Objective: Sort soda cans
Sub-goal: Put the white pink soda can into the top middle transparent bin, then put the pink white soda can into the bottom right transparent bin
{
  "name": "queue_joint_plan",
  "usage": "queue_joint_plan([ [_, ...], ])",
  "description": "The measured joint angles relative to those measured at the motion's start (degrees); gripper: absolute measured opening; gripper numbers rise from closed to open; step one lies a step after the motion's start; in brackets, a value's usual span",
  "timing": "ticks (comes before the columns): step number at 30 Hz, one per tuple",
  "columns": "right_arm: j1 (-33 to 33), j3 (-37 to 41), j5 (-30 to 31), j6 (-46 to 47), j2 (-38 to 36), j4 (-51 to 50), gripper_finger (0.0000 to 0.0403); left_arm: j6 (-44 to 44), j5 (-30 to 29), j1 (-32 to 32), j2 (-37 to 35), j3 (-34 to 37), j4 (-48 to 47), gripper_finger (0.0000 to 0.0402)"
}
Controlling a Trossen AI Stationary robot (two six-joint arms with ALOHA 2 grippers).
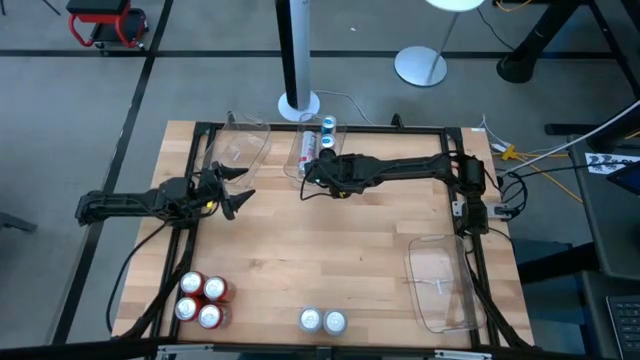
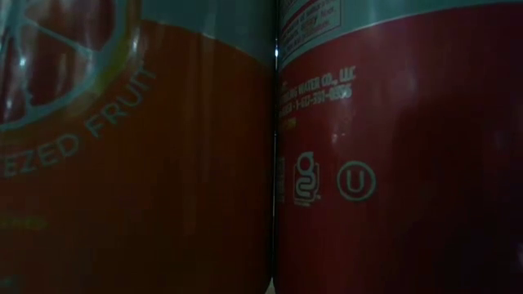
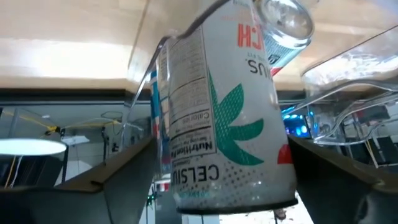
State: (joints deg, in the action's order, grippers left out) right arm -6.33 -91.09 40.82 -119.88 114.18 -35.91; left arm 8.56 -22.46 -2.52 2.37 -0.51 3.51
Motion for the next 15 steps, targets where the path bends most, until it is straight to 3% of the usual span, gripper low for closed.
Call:
queue_joint_plan([
  [8, 1.4, 0.0, 0.5, -0.8, -2.8, 0.2, 0.0351, -0.1, 0.0, 0.0, 0.0, 0.0, 0.0, 0.0375],
  [15, 4.2, 0.0, 2.1, 2.8, -9.6, -0.7, 0.0351, -0.5, 0.0, 0.0, 0.0, 0.0, 0.0, 0.0375],
])
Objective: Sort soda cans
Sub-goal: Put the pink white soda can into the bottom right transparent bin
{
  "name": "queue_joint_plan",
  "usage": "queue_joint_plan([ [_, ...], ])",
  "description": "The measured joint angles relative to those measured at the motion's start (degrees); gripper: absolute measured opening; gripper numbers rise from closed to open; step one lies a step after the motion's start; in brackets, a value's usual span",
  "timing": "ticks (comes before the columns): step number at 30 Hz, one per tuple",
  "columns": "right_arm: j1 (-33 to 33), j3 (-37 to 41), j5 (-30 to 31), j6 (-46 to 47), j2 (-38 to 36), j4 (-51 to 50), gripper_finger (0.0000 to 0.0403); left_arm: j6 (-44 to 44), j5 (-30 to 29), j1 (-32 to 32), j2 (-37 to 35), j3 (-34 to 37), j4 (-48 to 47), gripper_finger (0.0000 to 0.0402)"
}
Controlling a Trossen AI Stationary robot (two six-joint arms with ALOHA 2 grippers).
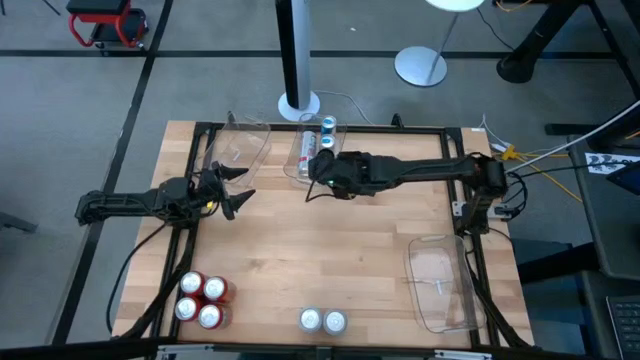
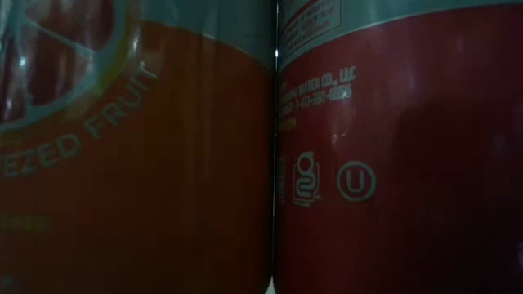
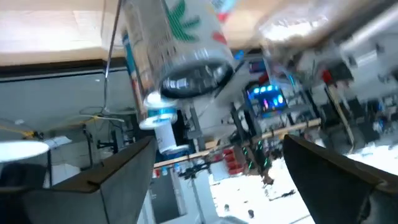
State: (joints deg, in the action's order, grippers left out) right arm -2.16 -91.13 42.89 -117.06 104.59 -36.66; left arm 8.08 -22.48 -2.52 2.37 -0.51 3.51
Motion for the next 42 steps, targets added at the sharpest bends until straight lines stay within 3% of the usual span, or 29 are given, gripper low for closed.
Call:
queue_joint_plan([
  [5, 2.6, 0.0, -3.0, 10.6, -6.1, -5.8, 0.0351, 0.0, 0.0, 0.0, 0.0, 0.0, 0.0, 0.0375],
  [12, 3.3, 0.0, -21.8, 31.7, -12.8, -17.9, 0.0351, 0.7, 0.0, 0.0, 0.0, 0.0, 0.0, 0.0375],
  [17, 4.2, 1.4, -30.6, 42.2, -13.6, -23.4, 0.0351, 3.3, 0.0, 0.0, 1.6, 0.0, 0.0, 0.0375],
  [28, 12.0, 13.2, -33.1, 50.8, -13.5, -16.4, 0.0351, 3.9, 0.0, 0.0, 6.4, 0.0, 0.8, 0.0375],
  [42, 22.2, 18.6, -33.5, 60.1, -13.5, -3.1, 0.0351, 3.5, 0.5, 0.0, 9.8, 0.0, 2.0, 0.0375],
])
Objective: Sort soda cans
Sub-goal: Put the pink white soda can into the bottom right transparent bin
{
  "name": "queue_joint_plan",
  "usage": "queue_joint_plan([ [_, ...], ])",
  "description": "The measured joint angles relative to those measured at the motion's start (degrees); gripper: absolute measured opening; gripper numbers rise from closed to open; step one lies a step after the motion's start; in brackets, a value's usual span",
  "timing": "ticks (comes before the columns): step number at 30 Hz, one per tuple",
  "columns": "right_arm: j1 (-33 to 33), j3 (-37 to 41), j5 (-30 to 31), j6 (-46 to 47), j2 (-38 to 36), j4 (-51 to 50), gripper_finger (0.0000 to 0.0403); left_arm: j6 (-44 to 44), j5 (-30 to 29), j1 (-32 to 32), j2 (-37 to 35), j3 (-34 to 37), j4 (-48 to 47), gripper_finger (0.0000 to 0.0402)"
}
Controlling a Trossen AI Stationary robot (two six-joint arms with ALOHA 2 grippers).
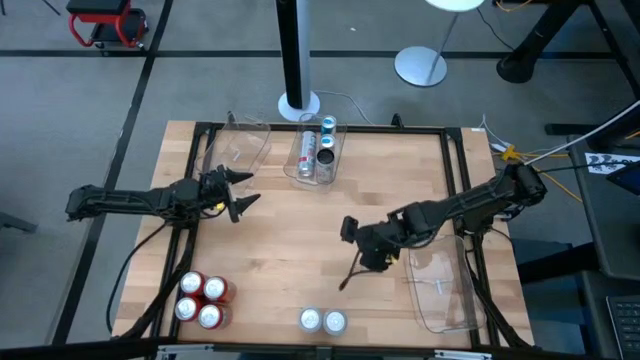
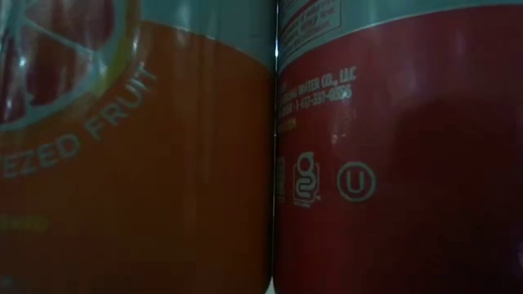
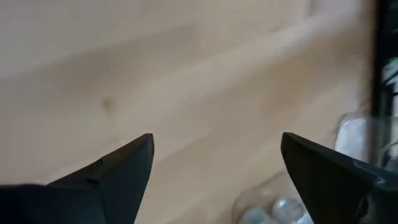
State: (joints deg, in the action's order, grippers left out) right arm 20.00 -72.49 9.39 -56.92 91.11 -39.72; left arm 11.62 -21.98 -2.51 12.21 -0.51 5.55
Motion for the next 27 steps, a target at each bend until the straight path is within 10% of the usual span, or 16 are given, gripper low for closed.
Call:
queue_joint_plan([
  [27, 13.6, -7.6, 0.3, 22.3, 3.9, 19.8, 0.0351, 0.4, 0.2, 0.0, 0.0, 0.0, 5.2, 0.0375],
])
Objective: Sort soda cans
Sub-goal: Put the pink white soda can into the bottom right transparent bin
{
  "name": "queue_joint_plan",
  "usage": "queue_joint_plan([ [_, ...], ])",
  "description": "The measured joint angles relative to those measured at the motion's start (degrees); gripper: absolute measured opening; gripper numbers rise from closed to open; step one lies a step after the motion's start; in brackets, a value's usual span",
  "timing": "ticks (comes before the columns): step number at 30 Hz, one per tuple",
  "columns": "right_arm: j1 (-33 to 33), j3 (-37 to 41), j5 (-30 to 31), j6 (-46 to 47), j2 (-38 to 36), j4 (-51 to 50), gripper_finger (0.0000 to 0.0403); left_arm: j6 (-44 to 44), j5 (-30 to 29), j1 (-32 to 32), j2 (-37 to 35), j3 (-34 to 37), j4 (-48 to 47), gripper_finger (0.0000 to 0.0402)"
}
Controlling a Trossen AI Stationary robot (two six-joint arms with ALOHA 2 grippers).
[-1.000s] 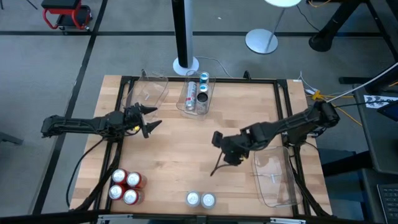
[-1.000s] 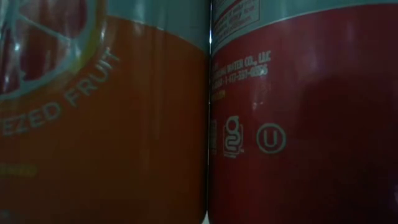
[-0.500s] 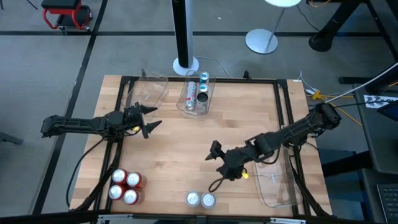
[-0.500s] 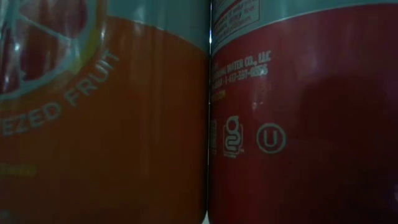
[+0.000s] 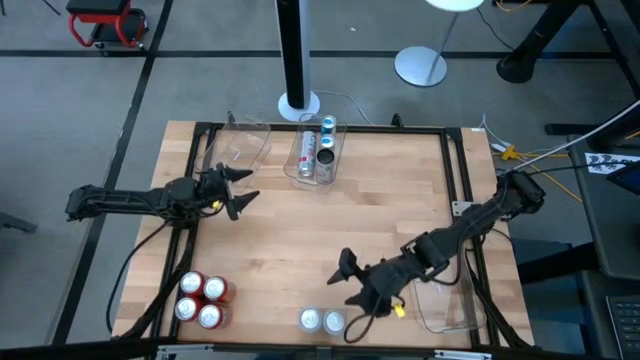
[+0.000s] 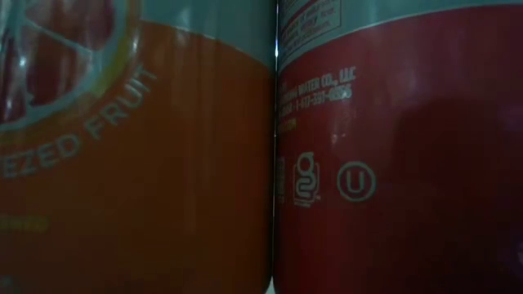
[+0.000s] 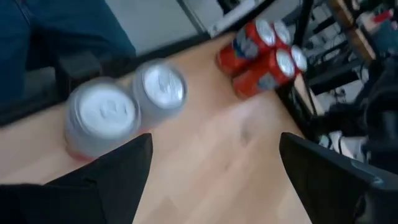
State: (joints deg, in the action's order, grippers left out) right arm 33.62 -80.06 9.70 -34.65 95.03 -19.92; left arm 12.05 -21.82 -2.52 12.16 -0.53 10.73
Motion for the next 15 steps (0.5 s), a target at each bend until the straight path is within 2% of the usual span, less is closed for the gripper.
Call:
queue_joint_plan([
  [3, 1.2, -5.2, 0.4, 0.2, 3.7, -1.1, 0.0351, 1.0, 0.0, 0.0, 0.1, 0.0, -1.2, 0.0375],
  [8, 2.1, -16.2, 0.7, 3.1, 10.6, -10.4, 0.0351, 1.2, 0.0, 0.0, 0.1, 0.0, -1.9, 0.0375],
  [15, 2.0, -27.1, -4.4, 9.1, 17.9, -16.8, 0.0351, 1.3, 0.0, 0.0, 0.3, 0.0, -3.0, 0.0375],
])
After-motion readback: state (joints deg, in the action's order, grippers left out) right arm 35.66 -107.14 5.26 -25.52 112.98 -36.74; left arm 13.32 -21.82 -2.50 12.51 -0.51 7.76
